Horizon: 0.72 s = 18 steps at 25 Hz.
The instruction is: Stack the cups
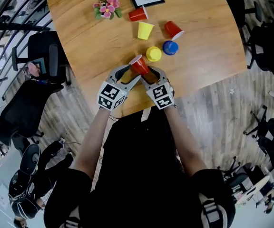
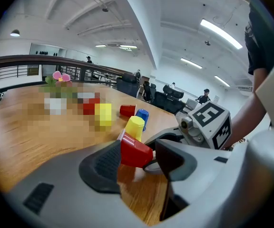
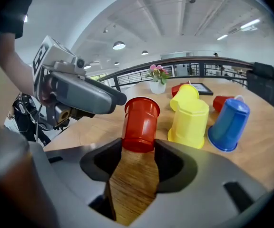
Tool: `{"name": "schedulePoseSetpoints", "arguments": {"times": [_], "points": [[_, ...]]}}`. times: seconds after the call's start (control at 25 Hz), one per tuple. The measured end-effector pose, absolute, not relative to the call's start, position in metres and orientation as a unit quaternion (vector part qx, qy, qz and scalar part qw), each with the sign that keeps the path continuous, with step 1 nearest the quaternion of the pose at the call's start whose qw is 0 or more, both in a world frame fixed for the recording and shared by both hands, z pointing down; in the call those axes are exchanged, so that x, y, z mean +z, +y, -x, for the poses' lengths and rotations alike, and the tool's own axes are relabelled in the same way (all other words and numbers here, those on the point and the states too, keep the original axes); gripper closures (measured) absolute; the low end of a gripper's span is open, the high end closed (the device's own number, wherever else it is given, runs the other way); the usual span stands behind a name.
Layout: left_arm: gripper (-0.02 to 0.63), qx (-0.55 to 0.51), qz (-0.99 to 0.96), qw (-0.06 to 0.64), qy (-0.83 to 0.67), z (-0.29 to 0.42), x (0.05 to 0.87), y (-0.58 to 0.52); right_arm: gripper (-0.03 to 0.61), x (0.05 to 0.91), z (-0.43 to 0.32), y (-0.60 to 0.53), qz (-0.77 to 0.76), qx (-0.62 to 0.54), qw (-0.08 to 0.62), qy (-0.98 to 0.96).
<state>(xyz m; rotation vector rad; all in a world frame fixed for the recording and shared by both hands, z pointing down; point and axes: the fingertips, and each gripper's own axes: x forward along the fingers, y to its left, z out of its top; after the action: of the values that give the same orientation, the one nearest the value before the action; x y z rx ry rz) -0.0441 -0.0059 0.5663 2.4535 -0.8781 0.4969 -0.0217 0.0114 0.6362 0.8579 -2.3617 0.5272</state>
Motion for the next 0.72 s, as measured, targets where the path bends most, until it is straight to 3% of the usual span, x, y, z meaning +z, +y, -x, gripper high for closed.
{"name": "schedulePoseSetpoints", "arguments": {"times": [0.48,0.72], "points": [[0.374,0.186,-0.895,0.253,-0.317,0.039,0.574,-0.004,0.348,0.604,0.011,0.008,-0.308,0.180,0.242,-0.902],[0.374,0.126,-0.886,0.308,-0.324,0.041,0.573,-0.008,0.348,0.589,0.007,0.004,-0.312,0.165,0.231,-0.907]]}}
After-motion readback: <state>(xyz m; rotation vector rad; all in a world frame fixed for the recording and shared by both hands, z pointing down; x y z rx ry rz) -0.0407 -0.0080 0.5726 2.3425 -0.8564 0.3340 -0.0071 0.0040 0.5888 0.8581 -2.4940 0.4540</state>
